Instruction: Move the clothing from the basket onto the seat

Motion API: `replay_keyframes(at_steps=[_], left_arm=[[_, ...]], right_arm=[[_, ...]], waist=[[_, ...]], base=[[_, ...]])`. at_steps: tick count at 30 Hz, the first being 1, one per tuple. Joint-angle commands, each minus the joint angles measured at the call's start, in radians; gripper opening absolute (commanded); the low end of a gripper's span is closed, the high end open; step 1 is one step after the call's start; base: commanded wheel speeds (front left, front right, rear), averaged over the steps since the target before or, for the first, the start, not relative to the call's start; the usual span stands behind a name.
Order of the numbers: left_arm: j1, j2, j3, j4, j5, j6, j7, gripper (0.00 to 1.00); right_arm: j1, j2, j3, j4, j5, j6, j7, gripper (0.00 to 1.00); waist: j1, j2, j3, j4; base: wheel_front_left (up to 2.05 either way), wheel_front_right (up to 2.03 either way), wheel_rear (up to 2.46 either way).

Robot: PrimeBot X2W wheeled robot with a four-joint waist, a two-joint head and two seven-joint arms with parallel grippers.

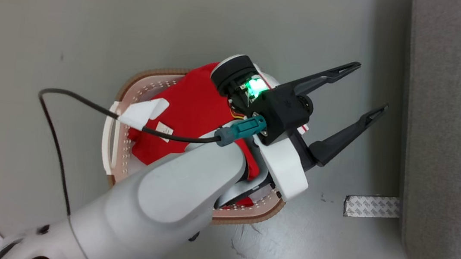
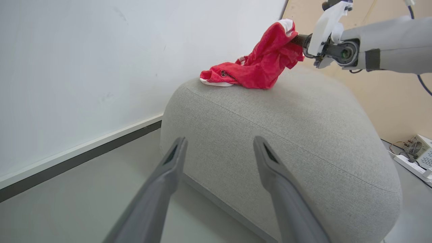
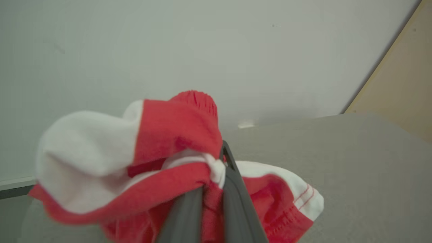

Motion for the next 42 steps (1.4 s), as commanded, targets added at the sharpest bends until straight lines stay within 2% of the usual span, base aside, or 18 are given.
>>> replay_keyframes(at_steps=[1,5,6,7,8,13,15,24,32,42], left_arm=[[-0.009,0.007,0.001,-0.002,0.002,0.001,-0.008,1.00],[0.007,0.022,-0.001,0.006,-0.001,0.005,-0.010,1.00],[0.011,0.026,0.001,0.007,-0.001,0.008,-0.011,1.00],[0.016,0.030,0.003,0.008,-0.004,0.009,-0.014,1.00],[0.023,0.035,0.006,0.009,-0.008,0.011,-0.014,1.00],[0.062,0.051,0.016,0.017,-0.025,0.021,-0.020,1.00],[0.082,0.059,0.019,0.021,-0.030,0.021,-0.024,1.00],[0.202,0.093,0.056,0.034,-0.071,0.041,-0.035,1.00],[0.320,0.102,0.109,0.023,-0.080,0.058,-0.034,1.00],[0.485,0.112,0.221,0.020,-0.054,0.067,-0.034,1.00]], right_arm=[[0.025,0.009,-0.015,0.023,-0.002,-0.002,-0.003,0.00],[0.068,0.057,-0.049,0.122,-0.032,-0.002,-0.003,0.00],[0.074,0.066,-0.059,0.124,-0.033,-0.002,-0.003,0.04],[0.088,0.084,-0.066,0.115,-0.033,-0.002,-0.003,0.40],[0.110,0.103,-0.060,0.099,-0.040,-0.002,-0.003,1.00],[0.216,0.141,-0.074,-0.018,-0.033,-0.002,-0.003,1.00],[0.283,0.177,-0.060,-0.072,-0.024,-0.002,-0.002,1.00],[0.520,0.220,-0.095,-0.352,-0.078,-0.002,-0.002,1.00],[0.694,0.288,-0.134,-0.594,-0.170,-0.002,-0.001,1.00],[0.873,0.355,-0.083,-0.704,-0.224,-0.002,-0.002,1.00]], waist=[[-0.0003,0.0000,0.005,0.004],[-0.0003,0.0000,-0.009,-0.005],[-0.0003,0.0000,-0.016,-0.009],[-0.0003,0.0000,-0.024,-0.014],[-0.0003,0.0000,-0.033,-0.017],[-0.0003,0.0000,-0.094,-0.038],[-0.0003,0.0000,-0.127,-0.045],[-0.0003,0.0000,-0.291,-0.065],[-0.0003,0.0000,-0.424,-0.022],[-0.0003,0.0000,-0.568,0.059]], base=[[0.00,0.00,0.00],[0.00,0.00,0.00],[0.00,0.00,0.00],[0.00,0.00,0.00],[0.00,0.00,0.00],[0.00,0.00,0.00],[0.00,0.00,0.00],[0.00,0.00,0.00],[0.00,0.00,0.00],[0.00,0.00,0.00]])
